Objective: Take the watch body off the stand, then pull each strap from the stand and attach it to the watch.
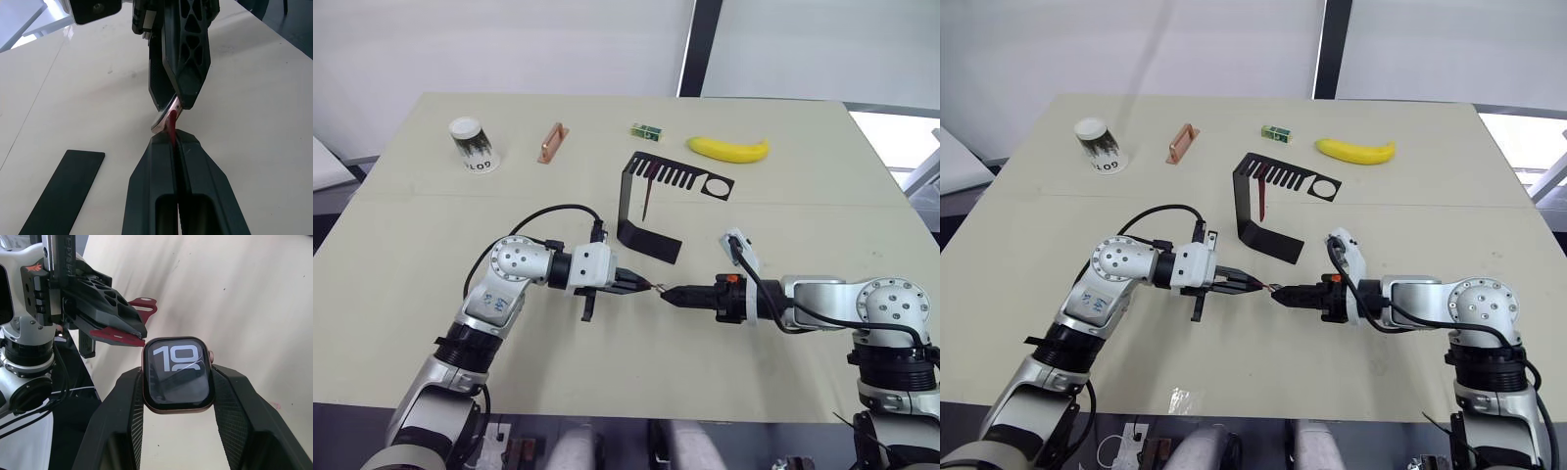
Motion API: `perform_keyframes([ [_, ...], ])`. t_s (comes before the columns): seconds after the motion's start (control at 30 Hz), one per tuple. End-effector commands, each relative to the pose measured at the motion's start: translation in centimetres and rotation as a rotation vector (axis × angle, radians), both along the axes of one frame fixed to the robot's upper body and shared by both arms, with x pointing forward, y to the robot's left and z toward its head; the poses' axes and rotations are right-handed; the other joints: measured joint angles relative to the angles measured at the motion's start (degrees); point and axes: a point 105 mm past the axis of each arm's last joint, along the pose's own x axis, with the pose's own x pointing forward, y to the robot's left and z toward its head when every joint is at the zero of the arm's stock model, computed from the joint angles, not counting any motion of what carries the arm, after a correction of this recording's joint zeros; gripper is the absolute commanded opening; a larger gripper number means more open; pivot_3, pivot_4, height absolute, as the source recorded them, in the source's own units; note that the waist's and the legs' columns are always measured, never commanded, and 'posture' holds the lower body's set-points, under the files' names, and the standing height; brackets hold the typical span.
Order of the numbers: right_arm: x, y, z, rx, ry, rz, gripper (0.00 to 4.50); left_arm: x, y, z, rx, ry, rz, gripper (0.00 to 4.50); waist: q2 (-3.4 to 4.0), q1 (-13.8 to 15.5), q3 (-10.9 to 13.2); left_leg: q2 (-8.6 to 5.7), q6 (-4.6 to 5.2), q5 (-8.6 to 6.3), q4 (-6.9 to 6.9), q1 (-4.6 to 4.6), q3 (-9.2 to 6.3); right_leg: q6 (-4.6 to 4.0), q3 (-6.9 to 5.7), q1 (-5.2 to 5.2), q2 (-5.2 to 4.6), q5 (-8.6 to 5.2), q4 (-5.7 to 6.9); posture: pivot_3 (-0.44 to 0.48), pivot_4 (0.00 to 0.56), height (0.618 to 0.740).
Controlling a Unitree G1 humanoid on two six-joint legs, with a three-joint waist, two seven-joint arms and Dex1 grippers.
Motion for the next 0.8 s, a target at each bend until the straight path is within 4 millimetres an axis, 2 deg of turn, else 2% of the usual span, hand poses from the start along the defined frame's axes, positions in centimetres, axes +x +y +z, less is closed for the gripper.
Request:
perform_keyframes([
  [0.03,-0.36,0.33,0.96,0.025,-0.031,0.013,1.51,-0.02,-0.14,0.53,-0.013,-0.019,-0.006,0.0,0.0,0.0,0.0,0.0,0.0,0.0,0.0,0.0,0.0,0.0,0.0,0.0,0.0,0.0,0.0,0.0,0.15,0.74],
  [0.8,-0.63,0.9,1.73,0.045,-0.028,0.021,1.51,-0.05,-0.61,0.51,-0.026,-0.01,-0.005,0.0,0.0,0.0,0.0,0.01,0.02,0.0,0.0,-0.04,-0.01,0.01,-0.01,0.0,0.0,0.0,-0.07,0.0,0.15,0.74],
])
